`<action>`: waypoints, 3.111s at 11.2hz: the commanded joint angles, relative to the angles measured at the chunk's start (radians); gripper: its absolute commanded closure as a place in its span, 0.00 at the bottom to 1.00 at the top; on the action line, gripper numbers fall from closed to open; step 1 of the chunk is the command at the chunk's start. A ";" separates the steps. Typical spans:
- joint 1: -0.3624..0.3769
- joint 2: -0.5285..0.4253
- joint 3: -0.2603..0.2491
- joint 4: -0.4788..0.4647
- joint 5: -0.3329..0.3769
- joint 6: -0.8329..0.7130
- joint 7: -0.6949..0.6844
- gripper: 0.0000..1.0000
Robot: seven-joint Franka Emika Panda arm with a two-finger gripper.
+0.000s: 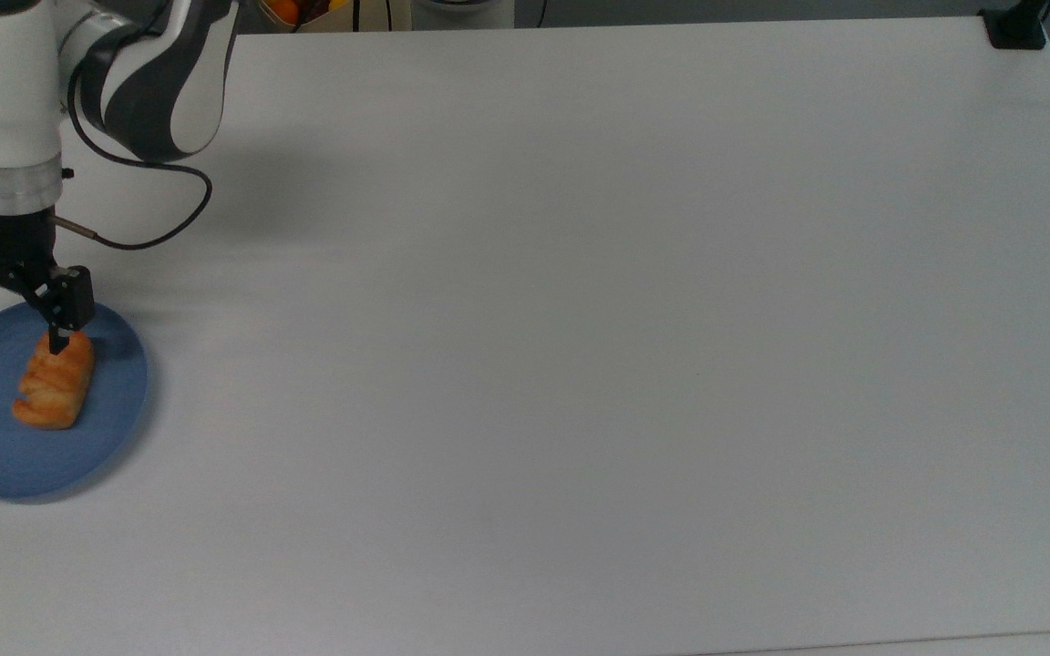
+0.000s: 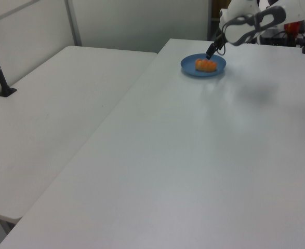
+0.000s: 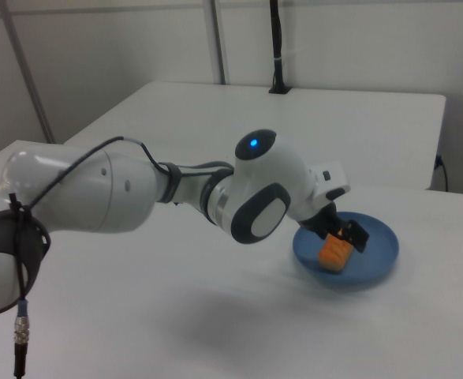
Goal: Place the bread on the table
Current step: 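Move the gripper down over the orange bread roll on the blue plate, then close the gripper around the bread roll, then lift the bread roll up off the blue plate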
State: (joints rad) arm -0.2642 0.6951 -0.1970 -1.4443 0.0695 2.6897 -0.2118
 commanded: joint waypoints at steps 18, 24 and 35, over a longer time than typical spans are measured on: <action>0.042 0.101 0.004 0.059 0.061 0.044 -0.035 0.62; 0.040 -0.082 0.004 -0.065 0.076 0.038 -0.038 0.72; 0.135 -0.739 -0.030 -0.706 0.082 -0.179 -0.227 0.70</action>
State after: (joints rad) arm -0.2239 0.1186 -0.2183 -2.0146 0.1191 2.6365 -0.4142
